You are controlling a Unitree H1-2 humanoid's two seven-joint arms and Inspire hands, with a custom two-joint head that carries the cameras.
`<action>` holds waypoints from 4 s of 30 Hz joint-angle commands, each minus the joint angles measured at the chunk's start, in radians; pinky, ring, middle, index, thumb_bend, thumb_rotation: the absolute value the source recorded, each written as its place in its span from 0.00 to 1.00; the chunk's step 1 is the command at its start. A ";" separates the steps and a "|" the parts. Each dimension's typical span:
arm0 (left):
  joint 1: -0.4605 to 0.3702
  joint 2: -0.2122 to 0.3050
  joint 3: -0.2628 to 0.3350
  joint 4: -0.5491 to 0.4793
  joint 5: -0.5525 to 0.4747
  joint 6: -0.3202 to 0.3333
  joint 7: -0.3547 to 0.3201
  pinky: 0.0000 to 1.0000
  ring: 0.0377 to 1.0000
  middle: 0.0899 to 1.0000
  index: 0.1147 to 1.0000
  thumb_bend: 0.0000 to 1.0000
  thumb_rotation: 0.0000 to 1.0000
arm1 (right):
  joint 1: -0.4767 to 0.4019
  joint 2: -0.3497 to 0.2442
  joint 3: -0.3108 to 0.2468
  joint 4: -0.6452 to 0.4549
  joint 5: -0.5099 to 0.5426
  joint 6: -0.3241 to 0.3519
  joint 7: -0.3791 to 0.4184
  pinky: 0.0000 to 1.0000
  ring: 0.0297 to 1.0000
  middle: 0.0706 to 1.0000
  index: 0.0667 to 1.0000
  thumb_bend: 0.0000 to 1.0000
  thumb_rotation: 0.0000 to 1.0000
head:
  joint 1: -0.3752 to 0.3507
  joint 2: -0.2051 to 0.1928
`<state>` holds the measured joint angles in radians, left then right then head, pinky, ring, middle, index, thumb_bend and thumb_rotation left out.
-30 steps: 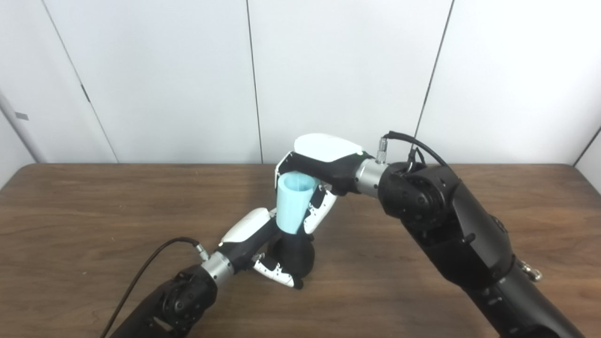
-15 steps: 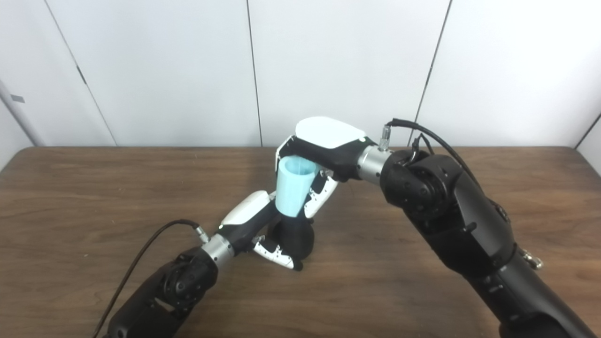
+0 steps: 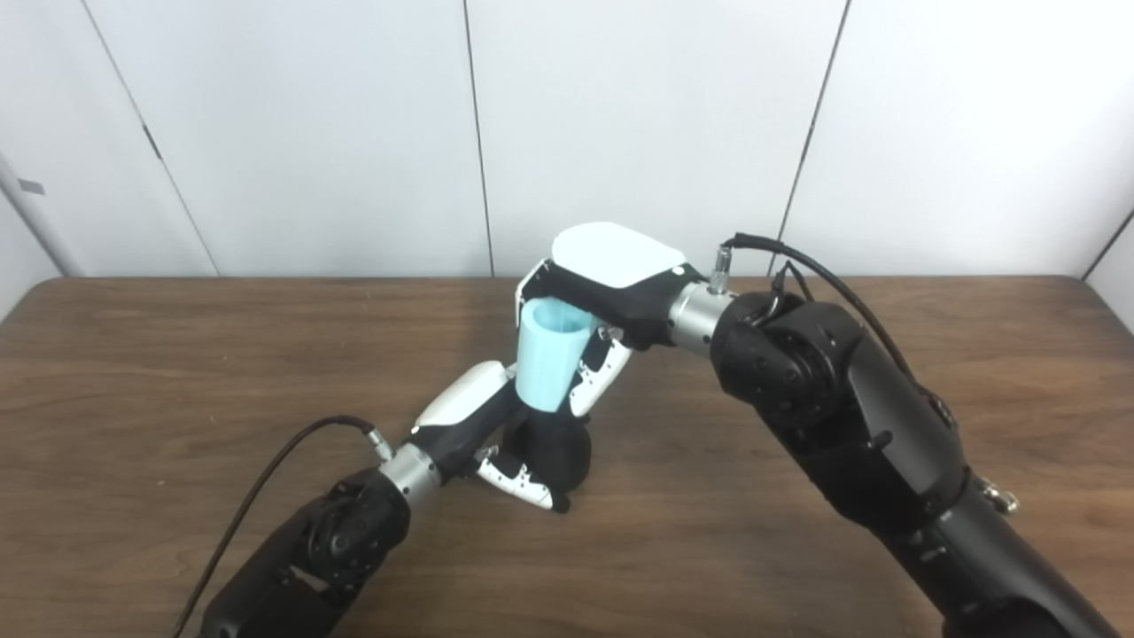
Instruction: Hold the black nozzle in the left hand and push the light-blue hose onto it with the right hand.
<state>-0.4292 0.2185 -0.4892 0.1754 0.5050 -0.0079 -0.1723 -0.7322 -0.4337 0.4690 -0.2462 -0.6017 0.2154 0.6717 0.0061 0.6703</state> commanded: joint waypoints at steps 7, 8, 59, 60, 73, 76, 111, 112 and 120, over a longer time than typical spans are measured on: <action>0.049 0.024 -0.034 0.047 0.015 0.062 -0.103 1.00 0.61 0.41 0.44 0.52 0.00 | 0.067 -0.032 0.082 0.021 -0.020 -0.101 0.044 0.42 0.43 0.46 0.42 0.50 0.00 | 0.001 0.003; 0.049 0.025 -0.034 0.047 0.014 0.062 -0.103 1.00 0.61 0.41 0.44 0.52 0.00 | 0.069 -0.035 0.086 0.022 -0.025 -0.109 0.040 0.41 0.43 0.47 0.43 0.50 0.00 | 0.001 0.003; 0.035 0.017 -0.042 0.074 0.018 0.055 -0.101 1.00 0.61 0.41 0.44 0.52 0.00 | 0.002 0.017 -0.189 -0.068 -0.055 -0.060 -0.069 0.90 1.00 1.00 1.00 0.98 0.25 | -0.015 -0.006; 0.035 0.017 -0.042 0.075 0.019 0.055 -0.100 1.00 0.61 0.41 0.44 0.52 0.00 | 0.003 0.016 -0.196 -0.069 -0.047 -0.061 -0.068 0.91 1.00 1.00 1.00 0.98 0.26 | -0.015 -0.006; 0.035 0.021 -0.040 0.075 0.018 0.048 -0.098 1.00 0.61 0.41 0.44 0.52 0.00 | 0.035 -0.064 -0.239 -0.128 0.207 -0.095 0.039 0.93 1.00 1.00 1.00 0.99 0.34 | -0.011 -0.009; 0.035 0.021 -0.040 0.078 0.018 0.045 -0.096 1.00 0.61 0.41 0.43 0.53 0.00 | 0.056 -0.089 -0.241 -0.136 0.299 -0.125 0.058 0.95 1.00 1.00 1.00 0.93 0.41 | -0.010 -0.009; 0.043 0.025 -0.043 0.055 0.018 0.062 -0.110 1.00 0.61 0.41 0.43 0.53 0.00 | 0.174 -0.131 -0.103 -0.164 0.149 -0.184 0.100 1.00 1.00 1.00 1.00 0.79 0.76 | -0.007 0.003; 0.043 0.025 -0.043 0.056 0.018 0.062 -0.109 1.00 0.61 0.41 0.43 0.53 0.00 | 0.176 -0.131 -0.099 -0.166 0.140 -0.184 0.101 1.00 1.00 1.00 1.00 0.79 0.76 | -0.007 0.004; 0.040 0.027 -0.040 0.056 0.012 0.061 -0.113 1.00 0.61 0.41 0.43 0.53 0.00 | 0.185 -0.153 -0.074 -0.157 0.070 -0.238 0.091 1.00 1.00 1.00 1.00 0.79 0.76 | -0.007 0.007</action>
<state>-0.4403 0.2213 -0.4952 0.1818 0.4929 -0.0099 -0.1931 -0.5565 -0.5455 0.3748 -0.4166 -0.5124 -0.0033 0.7199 -0.0015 0.6750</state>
